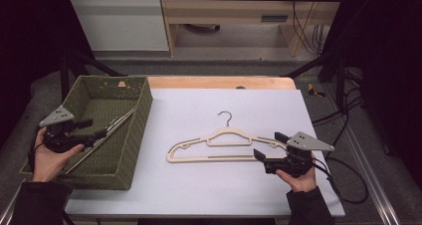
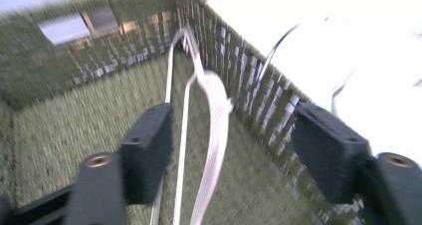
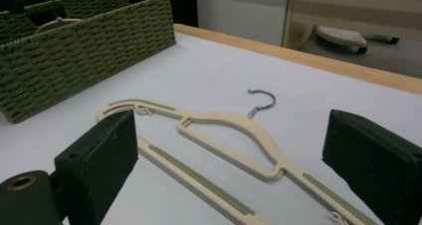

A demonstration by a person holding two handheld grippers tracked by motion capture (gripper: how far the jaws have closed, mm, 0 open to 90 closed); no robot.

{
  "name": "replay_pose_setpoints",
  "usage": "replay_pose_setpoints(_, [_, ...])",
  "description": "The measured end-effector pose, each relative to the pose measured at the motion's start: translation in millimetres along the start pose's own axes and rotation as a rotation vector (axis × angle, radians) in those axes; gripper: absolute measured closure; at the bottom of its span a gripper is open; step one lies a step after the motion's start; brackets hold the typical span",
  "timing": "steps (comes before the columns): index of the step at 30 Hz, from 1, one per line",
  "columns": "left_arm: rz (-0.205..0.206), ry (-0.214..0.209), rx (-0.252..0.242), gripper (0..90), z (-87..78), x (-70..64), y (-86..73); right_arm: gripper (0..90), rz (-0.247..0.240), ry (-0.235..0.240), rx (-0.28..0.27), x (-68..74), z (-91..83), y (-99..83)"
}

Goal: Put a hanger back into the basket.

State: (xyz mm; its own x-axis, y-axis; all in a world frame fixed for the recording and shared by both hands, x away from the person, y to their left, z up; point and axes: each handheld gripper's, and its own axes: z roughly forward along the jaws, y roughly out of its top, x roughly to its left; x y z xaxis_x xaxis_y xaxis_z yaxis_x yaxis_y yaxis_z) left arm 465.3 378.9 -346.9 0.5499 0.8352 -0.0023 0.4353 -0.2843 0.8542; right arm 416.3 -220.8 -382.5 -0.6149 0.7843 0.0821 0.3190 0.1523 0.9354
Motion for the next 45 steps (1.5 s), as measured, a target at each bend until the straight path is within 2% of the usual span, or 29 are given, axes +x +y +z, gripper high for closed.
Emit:
replay_pose_setpoints(2, [-0.009, -0.005, -0.048, 21.3, -7.9, -5.5, 4.1, 9.1, 0.004, 0.032, 0.000, -0.6, -0.4, 0.3])
replay_pose_setpoints(5, [-0.003, 0.001, -0.099, 14.9, -17.9, -16.1, 10.2, 9.0, 0.020, 0.039, -0.013, -0.3, 0.0, 0.7])
replay_pose_setpoints(11, [0.016, -0.046, -0.160, 7.4, -27.4, -40.7, 23.5, 7.2, 0.029, 0.039, -0.039, -1.0, -1.6, 1.6])
replay_pose_setpoints(14, [0.034, -0.066, -0.179, 7.3, -26.8, -53.2, 30.2, 8.0, 0.027, 0.039, -0.037, -1.8, -2.4, 1.9])
replay_pose_setpoints(15, [0.034, -0.066, -0.179, 7.2, -26.8, -53.2, 30.2, 8.0, 0.027, 0.039, -0.037, -1.8, -2.4, 1.9])
replay_pose_setpoints(16, [0.046, -0.081, -0.196, 7.0, -25.4, -63.0, 35.3, 8.0, 0.031, 0.046, -0.031, -1.8, -1.8, 2.0])
replay_pose_setpoints(18, [0.051, -0.099, -0.214, 7.0, -22.6, -73.1, 39.6, 7.7, 0.028, 0.045, -0.028, -2.0, -1.2, 1.9])
replay_pose_setpoints(22, [0.062, -0.131, -0.233, 7.1, -10.8, -89.5, 44.2, 7.8, 0.030, 0.042, -0.022, -2.4, -1.0, 1.9])
replay_pose_setpoints(23, [0.058, -0.154, -0.236, 7.2, -3.3, -95.4, 43.9, 7.9, 0.024, 0.047, -0.022, -3.1, -1.5, 1.9])
replay_pose_setpoints(32, [0.093, -0.230, -0.171, 7.9, 42.5, -129.4, 38.5, 7.7, 0.038, 0.025, -0.012, -6.5, -1.7, 0.3])
replay_pose_setpoints(37, [0.109, -0.254, -0.132, 7.8, 67.3, -145.5, 38.0, 8.0, 0.053, 0.019, -0.010, -10.2, -0.9, -2.4])
replay_pose_setpoints(45, [0.125, -0.282, -0.067, 9.1, 103.6, -155.4, 39.4, 8.4, 0.055, 0.016, -0.007, -13.1, -0.9, -3.5])
